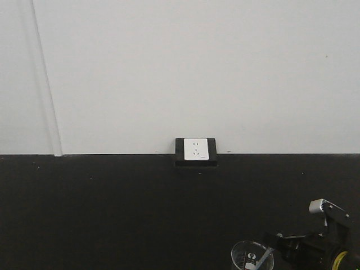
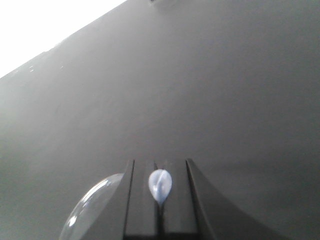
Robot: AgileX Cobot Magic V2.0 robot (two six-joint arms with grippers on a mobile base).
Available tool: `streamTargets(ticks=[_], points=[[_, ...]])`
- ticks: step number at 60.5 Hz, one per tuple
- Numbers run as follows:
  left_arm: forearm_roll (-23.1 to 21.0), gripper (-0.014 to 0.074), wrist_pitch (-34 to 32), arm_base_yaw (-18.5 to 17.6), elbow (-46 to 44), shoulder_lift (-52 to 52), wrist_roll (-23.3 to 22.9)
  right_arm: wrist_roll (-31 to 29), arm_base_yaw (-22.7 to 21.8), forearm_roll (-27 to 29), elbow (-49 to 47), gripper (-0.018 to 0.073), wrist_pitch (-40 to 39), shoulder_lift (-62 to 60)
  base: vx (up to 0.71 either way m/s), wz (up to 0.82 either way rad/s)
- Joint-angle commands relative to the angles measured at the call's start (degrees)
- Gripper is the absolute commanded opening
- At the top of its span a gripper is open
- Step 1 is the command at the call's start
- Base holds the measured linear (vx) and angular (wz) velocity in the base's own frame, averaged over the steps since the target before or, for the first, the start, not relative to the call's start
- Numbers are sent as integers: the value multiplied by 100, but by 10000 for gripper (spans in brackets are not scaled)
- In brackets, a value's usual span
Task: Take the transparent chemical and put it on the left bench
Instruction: 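Lift the transparent dropper out of the beaker with the right gripper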
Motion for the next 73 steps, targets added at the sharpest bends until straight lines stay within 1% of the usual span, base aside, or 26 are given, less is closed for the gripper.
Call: streamTargets(ticks=[1,7,14,18,26,29,35,44,53,60,73], points=[[-4,-3,-449,-10,93,-110,-45,-591,-31,450,-147,-3,-306,-427,0,0],[-4,-3,-449,-10,93,-110,-45,-1121,-31,650,-147,-3,-83,-900,0,0],[-4,-3,-449,-10,93,-110,-45,-1508,-31,599,-147,-3,533,-1684,0,0],[-4,-3,-449,-10,93,-110,-45,-1579,-31,414,-147,-3,1172,-2209,0,0],[-4,-3,-449,-10,93,-110,-45,-1532,-31,-276,-141,-3,2349,-3289,0,0],[-4,-3,-449,-10,93,-110,-45,-1533,-31,-503,-63,-3,2603,-3697,0,0],[-4,-3,-449,-10,93,-110,-45,-1533,-31,-778,359,-3,2649,-4510,0,0],[-4,-3,-449,-10,93,-110,-45,-1533,-31,-784,1071,-3,2618,-5511,0,0],[-4,-3,-449,-10,93,-110,-45,-1544,-31,-820,1456,-3,2740,-6303,0,0],[-4,-3,-449,-10,93,-110,-45,-1536,-31,-981,1515,-3,2846,-6597,0,0],[-4,-3,-449,-10,93,-110,-45,-1533,-31,-981,1515,-3,2944,-6734,0,0]])
